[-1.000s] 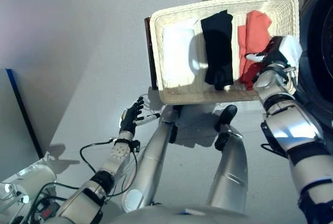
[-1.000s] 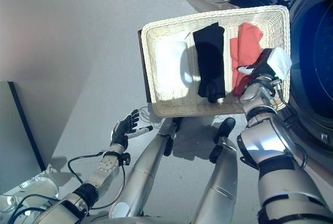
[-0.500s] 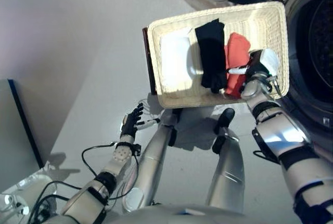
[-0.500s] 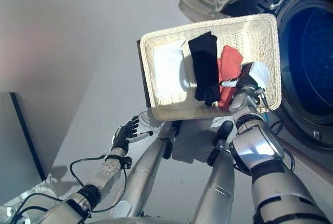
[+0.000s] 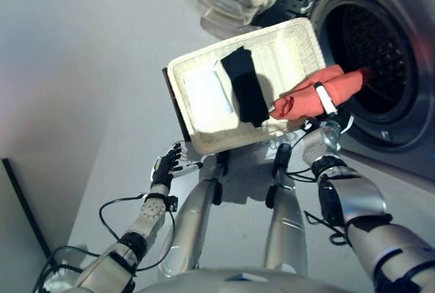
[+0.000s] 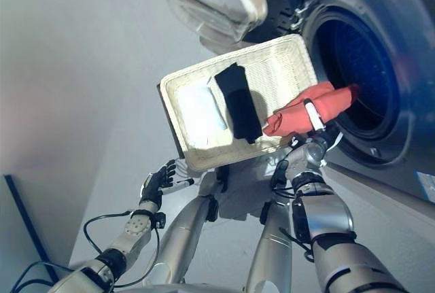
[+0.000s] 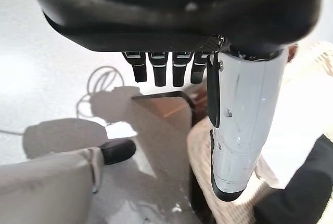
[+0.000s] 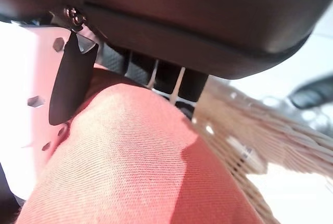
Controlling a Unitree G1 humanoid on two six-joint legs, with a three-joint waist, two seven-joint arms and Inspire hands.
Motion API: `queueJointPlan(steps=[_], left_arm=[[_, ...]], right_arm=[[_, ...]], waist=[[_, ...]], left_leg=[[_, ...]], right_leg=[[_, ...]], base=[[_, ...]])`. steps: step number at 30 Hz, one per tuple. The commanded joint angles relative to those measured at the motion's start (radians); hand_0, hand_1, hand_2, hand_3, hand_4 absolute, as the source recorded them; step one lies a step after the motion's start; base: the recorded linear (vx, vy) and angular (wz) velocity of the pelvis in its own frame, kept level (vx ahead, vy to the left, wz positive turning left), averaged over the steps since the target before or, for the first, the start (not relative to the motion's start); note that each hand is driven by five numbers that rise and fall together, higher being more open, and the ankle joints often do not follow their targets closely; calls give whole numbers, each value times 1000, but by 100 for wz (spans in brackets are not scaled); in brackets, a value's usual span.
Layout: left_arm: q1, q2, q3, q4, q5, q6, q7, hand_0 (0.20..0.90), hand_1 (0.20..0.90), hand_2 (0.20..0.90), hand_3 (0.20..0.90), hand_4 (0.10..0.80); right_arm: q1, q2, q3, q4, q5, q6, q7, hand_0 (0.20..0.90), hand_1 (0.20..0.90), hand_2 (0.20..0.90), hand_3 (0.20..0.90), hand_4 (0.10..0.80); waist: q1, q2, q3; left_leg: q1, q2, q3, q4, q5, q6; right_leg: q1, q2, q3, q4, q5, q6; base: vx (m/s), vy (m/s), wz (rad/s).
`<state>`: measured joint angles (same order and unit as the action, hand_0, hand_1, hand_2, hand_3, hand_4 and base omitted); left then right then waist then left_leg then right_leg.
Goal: Pick up the clothes and place them into the washing machine
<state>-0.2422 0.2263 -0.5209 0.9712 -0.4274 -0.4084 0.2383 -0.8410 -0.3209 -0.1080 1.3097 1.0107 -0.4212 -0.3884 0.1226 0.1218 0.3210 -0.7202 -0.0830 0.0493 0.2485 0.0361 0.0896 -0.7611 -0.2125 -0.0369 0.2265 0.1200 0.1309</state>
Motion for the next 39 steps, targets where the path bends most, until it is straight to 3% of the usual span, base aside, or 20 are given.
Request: queueJointPlan(steps=[1, 11, 21, 22, 23, 39], left_arm=[[39, -1, 25, -7, -14, -53, -5, 900, 900, 900, 900, 800], [72, -12, 30, 31, -39, -55, -28, 900, 900, 900, 900, 800], [105, 22, 24, -9, -66, -64, -45, 900, 900, 900, 900, 800], [105, 23, 21, -9, -65, -61, -45, 900, 900, 900, 900, 800], [106, 25, 19, -9, -68, -57, -48, 900, 900, 900, 900, 800], [111, 7, 6, 11, -83, -50, -88, 900, 900, 900, 900, 800]], right_arm=[[-34, -100, -11, -75, 54, -125, 23, 200, 200, 200, 200, 300], [-100, -176, -43, -133, 49, -168, -10, 200, 200, 200, 200, 300], [-320, -345, -25, -221, 60, -264, -75, 200, 200, 200, 200, 300], [-327, -348, -25, -228, 78, -268, -62, 584, 584, 584, 584, 575], [-333, -351, -18, -225, 89, -266, -53, 900, 900, 900, 900, 800], [-336, -273, 31, -114, 152, -202, 50, 900, 900, 900, 900, 800]], waist=[[20, 50, -27], [11, 69, -45], [32, 74, -44], [33, 72, -46], [35, 71, -51], [31, 82, -88]], left_leg=[[-28, 7, -60, 11, -45, -112], [-12, 12, -48, -7, -43, -115], [-95, 27, -52, 126, -97, -94], [-101, 29, -53, 132, -99, -94], [-99, 29, -54, 129, -100, -95], [-55, 19, -45, 54, -83, -110]], right_leg=[[91, 34, -31, -15, -82, -43], [94, 45, -11, -30, -76, -44], [7, 73, 34, 49, -90, -56], [3, 74, 35, 51, -92, -57], [3, 76, 36, 53, -95, -58], [32, 72, 35, 21, -94, -59]], base=[[0, 0, 0], [8, 1, -2], [-8, -2, -16], [12, -56, -13], [23, -42, -4], [8, 6, 0]])
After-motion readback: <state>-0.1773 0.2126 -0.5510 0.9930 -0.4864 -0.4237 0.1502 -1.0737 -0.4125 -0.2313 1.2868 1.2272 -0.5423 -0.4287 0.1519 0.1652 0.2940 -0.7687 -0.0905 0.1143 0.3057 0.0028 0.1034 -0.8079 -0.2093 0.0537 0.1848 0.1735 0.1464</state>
